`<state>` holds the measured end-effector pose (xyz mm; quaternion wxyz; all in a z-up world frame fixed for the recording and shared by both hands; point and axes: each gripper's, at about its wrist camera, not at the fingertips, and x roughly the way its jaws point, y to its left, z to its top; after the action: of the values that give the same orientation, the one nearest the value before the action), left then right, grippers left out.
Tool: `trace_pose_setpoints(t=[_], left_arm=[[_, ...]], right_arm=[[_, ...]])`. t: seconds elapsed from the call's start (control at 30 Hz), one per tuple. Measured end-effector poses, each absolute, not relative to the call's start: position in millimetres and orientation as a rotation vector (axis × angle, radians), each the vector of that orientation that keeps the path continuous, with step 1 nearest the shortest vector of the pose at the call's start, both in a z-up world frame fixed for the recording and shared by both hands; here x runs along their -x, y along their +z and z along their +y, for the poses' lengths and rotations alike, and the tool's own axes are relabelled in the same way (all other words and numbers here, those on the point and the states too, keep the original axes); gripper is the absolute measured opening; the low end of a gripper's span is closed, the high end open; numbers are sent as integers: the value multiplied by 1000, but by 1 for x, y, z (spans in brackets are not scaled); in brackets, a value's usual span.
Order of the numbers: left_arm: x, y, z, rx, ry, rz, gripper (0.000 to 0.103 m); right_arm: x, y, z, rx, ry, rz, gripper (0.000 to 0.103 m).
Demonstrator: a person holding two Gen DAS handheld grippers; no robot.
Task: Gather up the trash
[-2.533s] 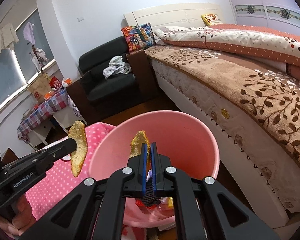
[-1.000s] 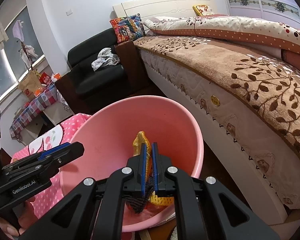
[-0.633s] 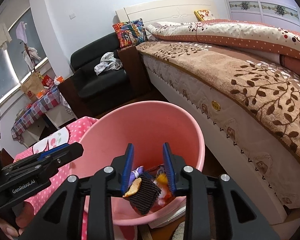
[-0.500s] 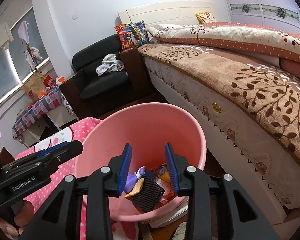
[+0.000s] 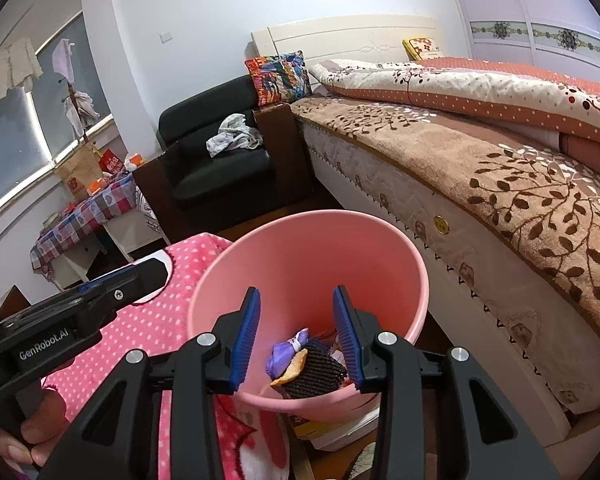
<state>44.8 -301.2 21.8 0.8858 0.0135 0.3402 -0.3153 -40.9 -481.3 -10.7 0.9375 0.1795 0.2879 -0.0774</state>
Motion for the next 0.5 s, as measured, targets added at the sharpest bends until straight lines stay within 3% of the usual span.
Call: trace_pose_setpoints(t=[0.37,0.5], left_arm=[[-26,38,-281,-15,-662,666,40],[-21,43,-272,-13,-656,649,40]], right_arm=[[56,6,-462,-350,-143,563,38],[63,16,-453,-346,-145,533,53]])
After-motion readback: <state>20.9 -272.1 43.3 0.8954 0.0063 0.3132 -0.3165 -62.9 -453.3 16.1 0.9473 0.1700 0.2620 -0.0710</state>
